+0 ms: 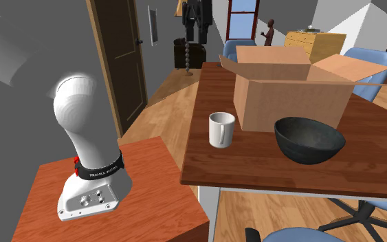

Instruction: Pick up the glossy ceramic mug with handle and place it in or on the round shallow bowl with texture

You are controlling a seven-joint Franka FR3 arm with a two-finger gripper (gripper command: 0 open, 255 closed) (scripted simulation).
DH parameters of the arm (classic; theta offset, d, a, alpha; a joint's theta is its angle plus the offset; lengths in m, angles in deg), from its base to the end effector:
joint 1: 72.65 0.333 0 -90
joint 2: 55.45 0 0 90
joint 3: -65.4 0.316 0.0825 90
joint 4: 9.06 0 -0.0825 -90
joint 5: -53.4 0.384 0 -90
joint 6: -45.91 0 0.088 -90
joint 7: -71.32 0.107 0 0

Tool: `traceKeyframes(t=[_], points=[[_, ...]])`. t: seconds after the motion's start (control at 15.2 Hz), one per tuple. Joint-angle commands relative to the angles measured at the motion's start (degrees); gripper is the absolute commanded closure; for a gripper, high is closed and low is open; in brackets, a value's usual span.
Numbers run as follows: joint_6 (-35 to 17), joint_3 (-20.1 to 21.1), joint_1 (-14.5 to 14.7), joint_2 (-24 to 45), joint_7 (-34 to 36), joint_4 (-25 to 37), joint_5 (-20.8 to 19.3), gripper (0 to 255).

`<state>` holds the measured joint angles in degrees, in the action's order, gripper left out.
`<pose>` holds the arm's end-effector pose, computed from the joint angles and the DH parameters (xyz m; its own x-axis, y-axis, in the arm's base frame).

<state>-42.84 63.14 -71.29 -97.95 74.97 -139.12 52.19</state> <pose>0.3177 -0.0115 0.6151 0.9973 -0.0700 0.0200 -0.0699 -0.9975 -0.0068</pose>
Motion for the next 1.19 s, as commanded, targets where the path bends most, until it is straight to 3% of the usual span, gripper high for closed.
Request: traceKeyframes(t=[0.0, 0.59, 1.12], points=[[0.0, 0.0, 0.0, 0.0, 0.0, 0.0, 0.0, 0], [-18.18, -0.15, -0.45, 4.97, 0.07, -13.39, -1.75, 0], [-35.87, -0.44, -1.19, 15.99, 0.66, -20.23, -3.72, 0]])
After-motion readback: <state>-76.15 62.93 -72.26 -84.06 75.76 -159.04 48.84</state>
